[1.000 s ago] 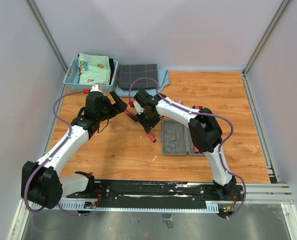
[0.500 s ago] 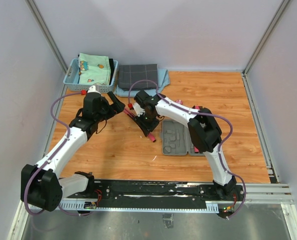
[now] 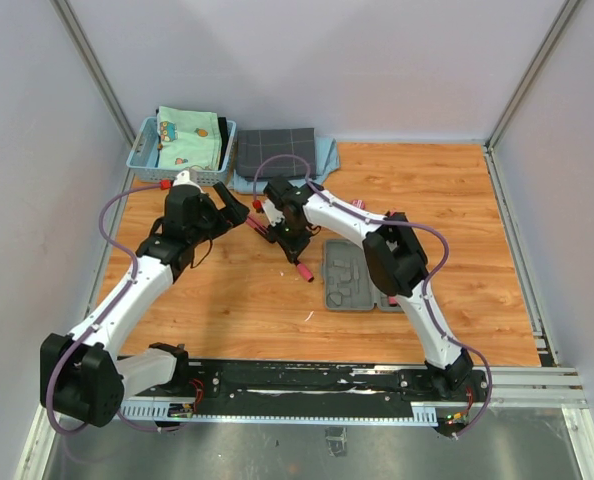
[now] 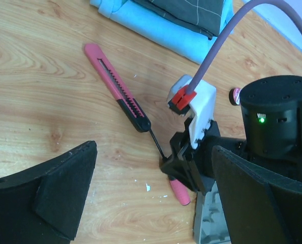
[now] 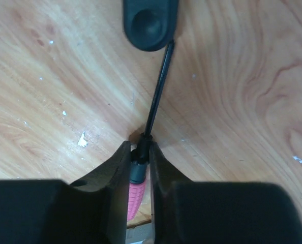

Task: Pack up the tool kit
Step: Pick up the screwdriver from the center of the board.

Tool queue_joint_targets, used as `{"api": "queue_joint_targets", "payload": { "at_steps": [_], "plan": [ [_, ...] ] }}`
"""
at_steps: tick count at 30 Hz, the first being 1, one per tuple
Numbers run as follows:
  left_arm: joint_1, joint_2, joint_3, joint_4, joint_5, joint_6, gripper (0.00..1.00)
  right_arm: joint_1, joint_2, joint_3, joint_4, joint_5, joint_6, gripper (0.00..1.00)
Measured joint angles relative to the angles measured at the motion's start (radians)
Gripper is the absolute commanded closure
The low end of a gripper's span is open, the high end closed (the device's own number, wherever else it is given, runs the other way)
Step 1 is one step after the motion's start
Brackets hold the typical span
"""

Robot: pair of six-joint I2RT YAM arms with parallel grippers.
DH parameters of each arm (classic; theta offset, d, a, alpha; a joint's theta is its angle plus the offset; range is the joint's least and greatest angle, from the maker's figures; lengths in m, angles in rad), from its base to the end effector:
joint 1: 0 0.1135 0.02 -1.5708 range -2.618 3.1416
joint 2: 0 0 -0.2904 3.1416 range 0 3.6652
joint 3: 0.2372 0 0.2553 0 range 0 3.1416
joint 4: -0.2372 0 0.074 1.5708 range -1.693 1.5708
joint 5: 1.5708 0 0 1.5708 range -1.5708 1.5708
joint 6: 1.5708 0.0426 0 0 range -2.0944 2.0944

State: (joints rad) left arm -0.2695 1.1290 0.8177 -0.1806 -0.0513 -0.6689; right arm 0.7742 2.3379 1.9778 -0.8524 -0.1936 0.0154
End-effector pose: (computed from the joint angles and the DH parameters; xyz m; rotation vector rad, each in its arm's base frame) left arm 0.2446 -0.0653 0.3021 -0.4490 2.0556 -0.5214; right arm 0.3629 0.3663 0.1828 -1.1022 2.6290 0.4540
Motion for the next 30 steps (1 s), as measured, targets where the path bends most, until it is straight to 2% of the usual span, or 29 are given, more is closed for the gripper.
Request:
{"api": "queue_joint_targets", "payload": {
  "at_steps": [1,5,9,13,17,20,25,30],
  "plan": [
    [0.0,-0.003,0.0,-0.001,0.0,0.002,0.01,-0.005,0.005,0.007,-0.004,0.002,-0.005,0.98],
    [0.003,-0.018,0.0,-0.002,-0.004,0.013,0.01,-0.039,0.003,0.001,-0.01,-0.022,0.024,0.99],
    [0.006,-0.035,0.0,0.0,-0.008,0.037,0.02,-0.096,-0.064,-0.111,0.027,-0.077,0.106,0.99],
    [0.006,-0.055,-0.002,0.017,-0.003,0.075,0.02,-0.157,-0.202,-0.245,0.096,-0.144,0.237,0.99],
    [-0.001,-0.087,-0.034,0.093,0.003,0.131,0.01,-0.235,-0.415,-0.373,0.302,-0.235,0.458,0.99],
    [-0.029,-0.109,-0.075,0.181,-0.002,0.192,0.01,-0.286,-0.501,-0.391,0.478,-0.298,0.621,0.99],
    [-0.117,-0.104,-0.12,0.365,-0.02,0.314,0.01,-0.321,-0.469,-0.321,0.688,-0.38,0.845,0.99],
    [-0.173,-0.067,-0.157,0.609,-0.062,0.444,0.01,-0.318,-0.416,-0.356,0.952,-0.447,1.148,0.99]
  ]
}}
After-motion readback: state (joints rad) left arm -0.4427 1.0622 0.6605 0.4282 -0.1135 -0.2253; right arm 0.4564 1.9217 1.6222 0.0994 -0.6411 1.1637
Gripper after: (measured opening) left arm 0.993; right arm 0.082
